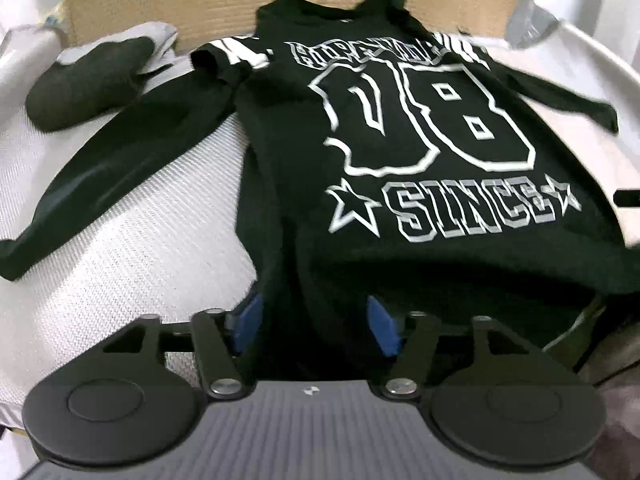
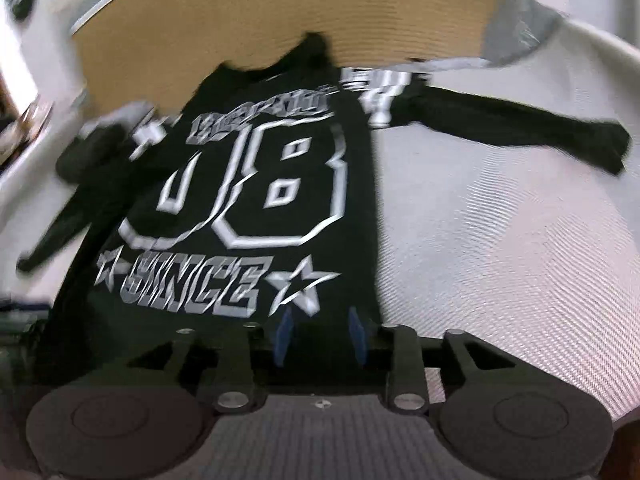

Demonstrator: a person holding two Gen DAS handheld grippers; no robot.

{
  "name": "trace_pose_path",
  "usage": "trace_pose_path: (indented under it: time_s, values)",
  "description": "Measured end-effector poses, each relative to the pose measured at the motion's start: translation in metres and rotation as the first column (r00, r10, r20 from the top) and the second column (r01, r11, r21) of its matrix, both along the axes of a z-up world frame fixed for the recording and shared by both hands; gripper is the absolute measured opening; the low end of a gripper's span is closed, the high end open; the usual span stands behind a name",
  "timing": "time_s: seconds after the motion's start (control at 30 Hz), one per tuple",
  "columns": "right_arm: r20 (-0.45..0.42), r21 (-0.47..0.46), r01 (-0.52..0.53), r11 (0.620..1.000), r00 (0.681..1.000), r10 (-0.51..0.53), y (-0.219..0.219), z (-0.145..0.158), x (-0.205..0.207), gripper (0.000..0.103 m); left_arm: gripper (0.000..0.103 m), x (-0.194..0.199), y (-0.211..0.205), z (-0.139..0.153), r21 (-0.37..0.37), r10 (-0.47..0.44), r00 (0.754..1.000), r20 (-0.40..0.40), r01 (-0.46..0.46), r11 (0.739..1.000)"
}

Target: Fold clothes

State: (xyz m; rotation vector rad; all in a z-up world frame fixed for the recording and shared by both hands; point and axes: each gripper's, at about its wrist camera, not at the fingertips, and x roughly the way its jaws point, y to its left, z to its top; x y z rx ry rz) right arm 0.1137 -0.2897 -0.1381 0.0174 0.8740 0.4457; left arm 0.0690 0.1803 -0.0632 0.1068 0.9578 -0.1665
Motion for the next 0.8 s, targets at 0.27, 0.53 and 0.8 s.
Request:
trace_pose_path:
  time_s: [0.27,0.53,0.8]
  values:
    - [0.089,-0.148,-0.200,0.969,0.973,0.214,0.045,0.009,-0.044,0.062,0.074,-0.012,-0.027,-0.011,0.025,-0.051,0.999,-0.011,0.051,0.998]
    - [-0.002,-0.370,-0.271,0.889,0.957,0.291,0.077,-0.029,-0.044,0.062,0.078,-0.011,-0.027,-0.033,0.113,-0.028,0.999,-0.029,0.031,0.993]
    - [-0.086,-0.413,-0.356,0.838,0.932,0.353,0.084,-0.048,-0.051,0.016,0.018,-0.017,-0.021,-0.038,0.126,-0.053,0.999,-0.005,0.053,0.991]
